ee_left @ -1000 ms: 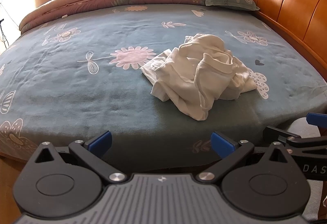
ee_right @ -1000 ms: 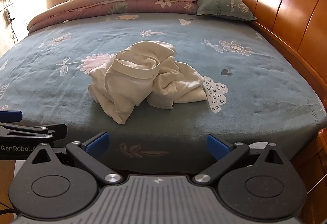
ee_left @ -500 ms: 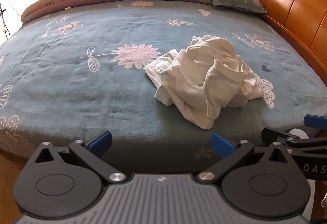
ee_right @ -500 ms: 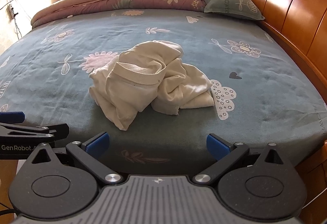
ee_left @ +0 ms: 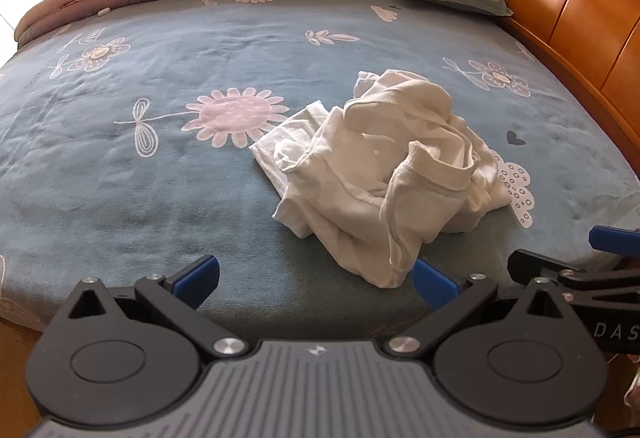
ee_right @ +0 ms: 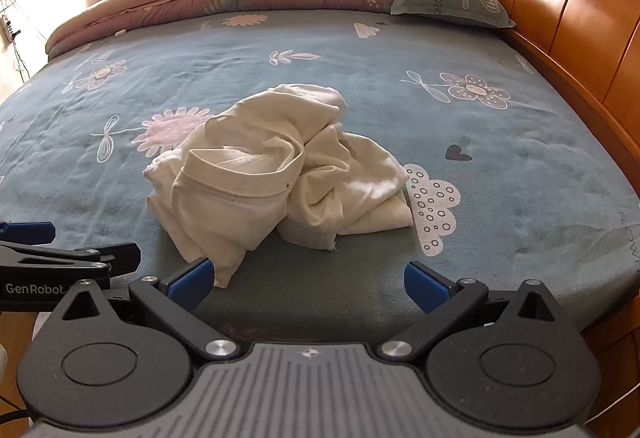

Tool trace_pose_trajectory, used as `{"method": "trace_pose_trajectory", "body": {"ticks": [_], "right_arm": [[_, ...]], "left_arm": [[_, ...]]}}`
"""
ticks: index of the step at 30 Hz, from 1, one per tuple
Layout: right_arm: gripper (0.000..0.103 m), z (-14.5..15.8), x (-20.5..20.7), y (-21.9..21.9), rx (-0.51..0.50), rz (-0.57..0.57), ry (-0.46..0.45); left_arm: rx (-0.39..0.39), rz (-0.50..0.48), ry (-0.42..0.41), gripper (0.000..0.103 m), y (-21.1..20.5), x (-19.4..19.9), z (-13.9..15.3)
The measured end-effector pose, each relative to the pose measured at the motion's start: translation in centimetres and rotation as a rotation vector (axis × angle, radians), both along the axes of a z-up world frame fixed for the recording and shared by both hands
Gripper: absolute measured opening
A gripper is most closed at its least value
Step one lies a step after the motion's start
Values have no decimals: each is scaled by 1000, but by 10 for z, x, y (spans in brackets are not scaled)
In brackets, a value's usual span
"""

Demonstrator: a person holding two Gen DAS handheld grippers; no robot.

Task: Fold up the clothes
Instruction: 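Move the left tool to the sweatshirt and close it on a cuff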

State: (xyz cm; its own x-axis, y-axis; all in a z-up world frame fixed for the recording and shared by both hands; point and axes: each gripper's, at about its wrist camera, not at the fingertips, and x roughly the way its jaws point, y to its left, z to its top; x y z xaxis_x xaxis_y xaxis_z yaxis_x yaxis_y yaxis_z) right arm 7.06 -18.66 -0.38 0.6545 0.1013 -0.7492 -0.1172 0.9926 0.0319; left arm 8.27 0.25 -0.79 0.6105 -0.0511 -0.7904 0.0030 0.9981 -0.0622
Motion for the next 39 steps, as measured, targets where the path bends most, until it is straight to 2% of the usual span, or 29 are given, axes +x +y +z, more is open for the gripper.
{"method": "trace_pose_trajectory", "body": {"ticks": [17,27,30,39], "right_arm": [[103,-11,33,-24,19,-51,54],[103,-21,45,-39,13,-95,84],[103,-24,49,-44,9,-112,92],[103,-29,58,-49,9,-142,108]], "left_arm": [[-14,-55,63,103,-21,39,-16],[-4,-117,118,103,-42,66,-54],[59,-135,91,103,-43,71,-58],[109,-110,-9,102,-5,85,-29]]}}
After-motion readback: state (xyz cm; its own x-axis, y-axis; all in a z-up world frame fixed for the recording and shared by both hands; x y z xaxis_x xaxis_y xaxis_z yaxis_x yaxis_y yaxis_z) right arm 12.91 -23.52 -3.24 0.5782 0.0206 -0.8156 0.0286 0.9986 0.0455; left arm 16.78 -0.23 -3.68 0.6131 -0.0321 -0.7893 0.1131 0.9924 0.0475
